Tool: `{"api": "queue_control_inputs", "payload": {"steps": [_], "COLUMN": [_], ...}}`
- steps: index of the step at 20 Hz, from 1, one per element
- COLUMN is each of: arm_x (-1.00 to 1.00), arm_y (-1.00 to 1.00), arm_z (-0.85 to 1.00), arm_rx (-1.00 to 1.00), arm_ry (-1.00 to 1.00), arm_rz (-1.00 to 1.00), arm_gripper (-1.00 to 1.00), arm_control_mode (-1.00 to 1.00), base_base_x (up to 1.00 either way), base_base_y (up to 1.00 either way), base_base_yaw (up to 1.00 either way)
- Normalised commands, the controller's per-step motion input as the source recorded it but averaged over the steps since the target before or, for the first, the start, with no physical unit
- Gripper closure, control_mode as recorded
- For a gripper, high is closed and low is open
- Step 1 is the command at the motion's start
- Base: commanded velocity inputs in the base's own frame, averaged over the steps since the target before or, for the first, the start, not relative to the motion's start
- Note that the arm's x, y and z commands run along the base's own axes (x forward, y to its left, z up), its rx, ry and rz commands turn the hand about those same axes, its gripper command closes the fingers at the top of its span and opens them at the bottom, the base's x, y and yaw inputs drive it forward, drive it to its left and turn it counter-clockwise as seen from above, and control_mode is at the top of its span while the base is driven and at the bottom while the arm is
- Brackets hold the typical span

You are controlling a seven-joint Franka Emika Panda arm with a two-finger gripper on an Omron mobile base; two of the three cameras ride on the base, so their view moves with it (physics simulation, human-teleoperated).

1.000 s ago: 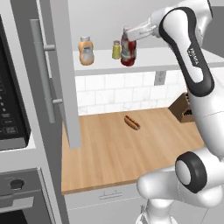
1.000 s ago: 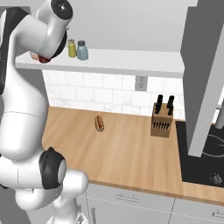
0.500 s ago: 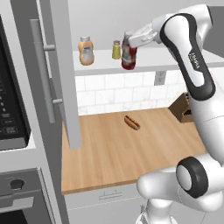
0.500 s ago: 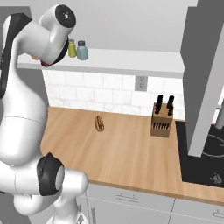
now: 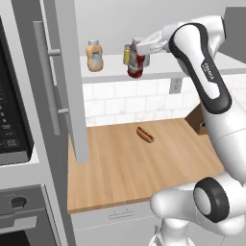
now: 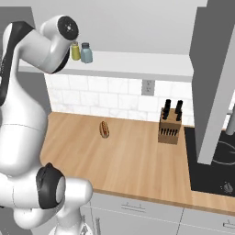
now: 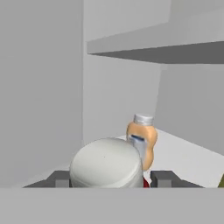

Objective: Put the shaker and condiment bottle from the counter next to their counterparts in the cabinet.

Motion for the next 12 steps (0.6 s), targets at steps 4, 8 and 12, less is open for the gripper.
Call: {"api": "queue_control_inputs", "payload": {"steps": [4,8,12], "arm_x": [0.44,0.17,0.00], "arm_y": [0.00,0.00,0.00], "arm_z": [0.06,0.03,0.28], "arm_rx": [0.32,0.07,-0.02], "arm_ry": [0.09,0.07,-0.01], "arm_rz": [0.00,0.00,0.00], "arm_gripper": [1.00,1.00,1.00], "arm_control_mode": [-1.00,-1.00,-1.00], "base_base_x": [0.00,0.00,0.00], "base_base_y": [0.00,0.00,0.00], "base_base_yaw": [0.00,0.00,0.00]}}
